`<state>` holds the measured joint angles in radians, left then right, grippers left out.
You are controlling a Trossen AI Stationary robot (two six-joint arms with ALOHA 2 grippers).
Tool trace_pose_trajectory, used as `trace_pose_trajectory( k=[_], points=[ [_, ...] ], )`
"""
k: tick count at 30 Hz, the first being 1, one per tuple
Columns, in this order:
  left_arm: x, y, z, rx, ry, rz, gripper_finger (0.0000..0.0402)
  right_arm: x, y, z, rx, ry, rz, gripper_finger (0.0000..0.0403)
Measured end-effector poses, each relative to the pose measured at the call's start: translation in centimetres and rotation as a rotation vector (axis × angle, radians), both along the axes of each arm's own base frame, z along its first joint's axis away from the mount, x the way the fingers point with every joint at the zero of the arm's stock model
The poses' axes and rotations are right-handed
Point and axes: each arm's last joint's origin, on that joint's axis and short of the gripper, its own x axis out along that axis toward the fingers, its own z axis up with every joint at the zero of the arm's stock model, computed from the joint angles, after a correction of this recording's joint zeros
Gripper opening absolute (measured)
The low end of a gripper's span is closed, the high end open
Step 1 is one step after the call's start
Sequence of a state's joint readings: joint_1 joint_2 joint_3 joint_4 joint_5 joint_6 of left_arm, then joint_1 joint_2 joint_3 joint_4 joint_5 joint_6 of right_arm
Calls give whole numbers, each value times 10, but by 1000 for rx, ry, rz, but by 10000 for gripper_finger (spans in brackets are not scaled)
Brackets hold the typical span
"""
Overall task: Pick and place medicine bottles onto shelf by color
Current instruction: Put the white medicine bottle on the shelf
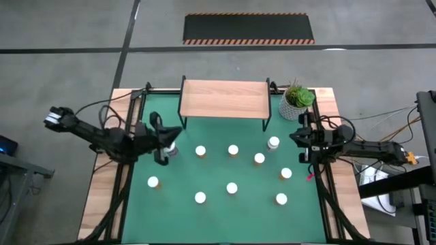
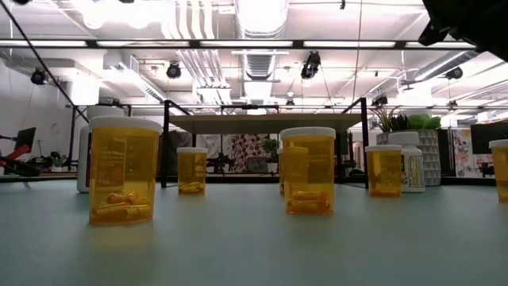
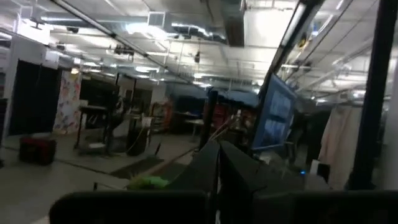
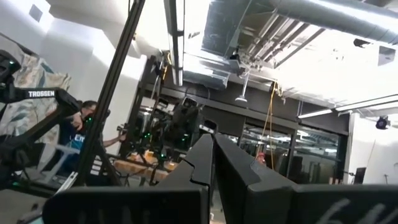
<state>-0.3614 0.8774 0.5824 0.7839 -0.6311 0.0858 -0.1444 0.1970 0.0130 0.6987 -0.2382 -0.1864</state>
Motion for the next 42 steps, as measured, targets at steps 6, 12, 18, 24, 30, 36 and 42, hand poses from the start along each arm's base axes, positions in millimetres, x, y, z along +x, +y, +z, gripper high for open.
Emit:
trace_pose_trajectory(
  k=[6, 12, 18, 24, 30, 36, 42],
  points=[
    [22, -7, 22, -65, 145, 36, 0, -2, 0, 2, -1, -30, -1, 9],
    [37, -11, 38, -250, 336, 33, 0, -1, 0, 1, 1, -17, -1, 9],
    [42, -8, 37, -489, 570, 112, 0, -1, 0, 1, 7, -17, 3, 9],
    [33, 1, 28, -747, 817, 303, 0, -1, 0, 1, 1, -13, -1, 9],
    [23, 17, 3, -980, 1086, 527, 0, -1, 0, 1, 2, -7, -1, 9],
    [19, 35, -6, -1055, 1229, 607, 18, 2, 0, -4, -23, 42, -18, 9],
    [18, 51, -7, -1050, 1238, 633, 117, 2, 0, -5, -16, 51, -15, 9]
  ],
)
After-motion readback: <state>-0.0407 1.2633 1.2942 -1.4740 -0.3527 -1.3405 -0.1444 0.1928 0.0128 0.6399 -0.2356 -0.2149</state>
